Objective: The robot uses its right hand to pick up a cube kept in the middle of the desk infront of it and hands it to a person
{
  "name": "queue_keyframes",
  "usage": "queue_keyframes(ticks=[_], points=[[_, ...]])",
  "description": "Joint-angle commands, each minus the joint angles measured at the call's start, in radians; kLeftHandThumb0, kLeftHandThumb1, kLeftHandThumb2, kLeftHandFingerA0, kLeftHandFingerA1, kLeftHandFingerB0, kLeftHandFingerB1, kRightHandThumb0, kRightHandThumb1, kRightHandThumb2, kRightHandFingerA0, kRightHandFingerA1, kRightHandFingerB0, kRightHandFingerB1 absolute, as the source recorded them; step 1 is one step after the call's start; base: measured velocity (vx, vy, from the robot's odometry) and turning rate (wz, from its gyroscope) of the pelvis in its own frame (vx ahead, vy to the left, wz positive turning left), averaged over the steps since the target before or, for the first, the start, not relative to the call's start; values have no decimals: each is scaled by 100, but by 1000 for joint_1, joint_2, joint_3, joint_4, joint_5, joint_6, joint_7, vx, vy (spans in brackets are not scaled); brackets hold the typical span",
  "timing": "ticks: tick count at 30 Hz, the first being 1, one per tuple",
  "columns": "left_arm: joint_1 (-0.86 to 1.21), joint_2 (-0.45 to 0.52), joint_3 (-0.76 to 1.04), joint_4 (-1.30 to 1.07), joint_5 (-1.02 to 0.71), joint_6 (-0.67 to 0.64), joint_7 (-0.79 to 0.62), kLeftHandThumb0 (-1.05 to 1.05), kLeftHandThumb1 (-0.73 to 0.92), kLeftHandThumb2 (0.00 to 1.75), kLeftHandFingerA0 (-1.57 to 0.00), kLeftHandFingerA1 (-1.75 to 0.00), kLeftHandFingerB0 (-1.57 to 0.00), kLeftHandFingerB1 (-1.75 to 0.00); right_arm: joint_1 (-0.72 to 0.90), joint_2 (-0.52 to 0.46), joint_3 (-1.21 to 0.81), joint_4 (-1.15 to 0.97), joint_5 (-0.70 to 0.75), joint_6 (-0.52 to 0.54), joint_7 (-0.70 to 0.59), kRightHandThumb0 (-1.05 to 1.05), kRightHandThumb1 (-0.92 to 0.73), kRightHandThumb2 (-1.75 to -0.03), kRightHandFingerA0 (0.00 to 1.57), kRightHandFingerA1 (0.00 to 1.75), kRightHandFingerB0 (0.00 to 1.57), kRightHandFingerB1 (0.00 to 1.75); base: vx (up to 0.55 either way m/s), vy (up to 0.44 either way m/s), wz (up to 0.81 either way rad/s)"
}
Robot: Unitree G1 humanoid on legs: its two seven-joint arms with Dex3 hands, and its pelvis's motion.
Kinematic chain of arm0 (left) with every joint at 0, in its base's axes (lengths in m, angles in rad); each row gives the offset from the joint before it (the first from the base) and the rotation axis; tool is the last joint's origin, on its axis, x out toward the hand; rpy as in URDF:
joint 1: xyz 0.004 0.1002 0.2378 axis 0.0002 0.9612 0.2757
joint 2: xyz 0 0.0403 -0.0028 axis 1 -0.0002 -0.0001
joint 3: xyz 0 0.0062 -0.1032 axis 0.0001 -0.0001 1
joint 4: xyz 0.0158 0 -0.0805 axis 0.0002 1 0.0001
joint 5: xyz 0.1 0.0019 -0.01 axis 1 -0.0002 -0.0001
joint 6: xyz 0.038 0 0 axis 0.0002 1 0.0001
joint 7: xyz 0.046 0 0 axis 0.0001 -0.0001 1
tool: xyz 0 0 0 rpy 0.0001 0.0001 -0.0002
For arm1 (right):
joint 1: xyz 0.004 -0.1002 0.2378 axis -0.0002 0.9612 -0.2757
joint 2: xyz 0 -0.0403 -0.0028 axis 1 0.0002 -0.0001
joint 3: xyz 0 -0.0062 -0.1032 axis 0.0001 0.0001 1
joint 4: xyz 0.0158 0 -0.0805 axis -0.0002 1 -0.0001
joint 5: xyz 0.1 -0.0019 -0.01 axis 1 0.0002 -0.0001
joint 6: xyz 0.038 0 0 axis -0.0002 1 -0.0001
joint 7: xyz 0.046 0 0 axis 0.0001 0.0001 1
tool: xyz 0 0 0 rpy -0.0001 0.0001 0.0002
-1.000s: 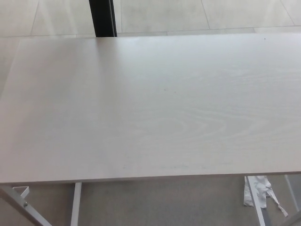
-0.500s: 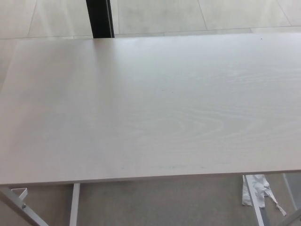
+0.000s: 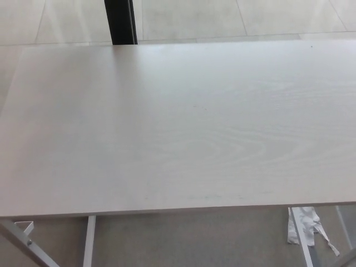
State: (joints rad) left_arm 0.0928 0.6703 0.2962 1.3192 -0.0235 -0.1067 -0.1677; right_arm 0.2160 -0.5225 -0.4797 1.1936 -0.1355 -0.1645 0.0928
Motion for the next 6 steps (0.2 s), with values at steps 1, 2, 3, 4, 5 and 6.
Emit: queue_keyframes(ticks=[1, 2, 3, 4, 5, 6], points=[[6, 17, 4, 3, -2, 5, 2, -69, 79, 63, -63, -61, -58, -45, 2, -37, 25, 0, 47, -12, 19, -58, -46, -83, 51, 61, 34, 50, 0, 0, 0], [7, 17, 6, 3, -5, 4, 2, -69, 79, 63, -63, -61, -58, -45, 4, -37, 30, -5, 47, -16, 16, -58, -46, -83, 51, 61, 34, 50, 0, 0, 0], [4, 15, 11, 5, -9, 10, 5, -68, 79, 64, -62, -58, -58, -44, 6, -38, 43, -11, 43, -24, 11, -64, -48, -82, 48, 60, 31, 46, 0, 0, 0], [2, 15, 12, 6, -9, 11, 6, -68, 79, 64, -62, -58, -58, -44, 5, -39, 49, -12, 47, -25, 9, -64, -48, -82, 48, 60, 31, 46, 0, 0, 0], [-1, 15, 5, 6, -1, 14, 9, -68, 79, 64, -57, -56, -57, -43, 9, -37, 36, -11, 74, -25, 36, -63, -44, -79, 39, 57, 26, 45, 0, 0, 0], [-1, 15, 5, 6, -1, 14, 9, -68, 79, 64, -57, -56, -57, -43, 9, -37, 36, -11, 74, -25, 36, -63, -44, -79, 39, 57, 26, 45, 0, 0, 0]])
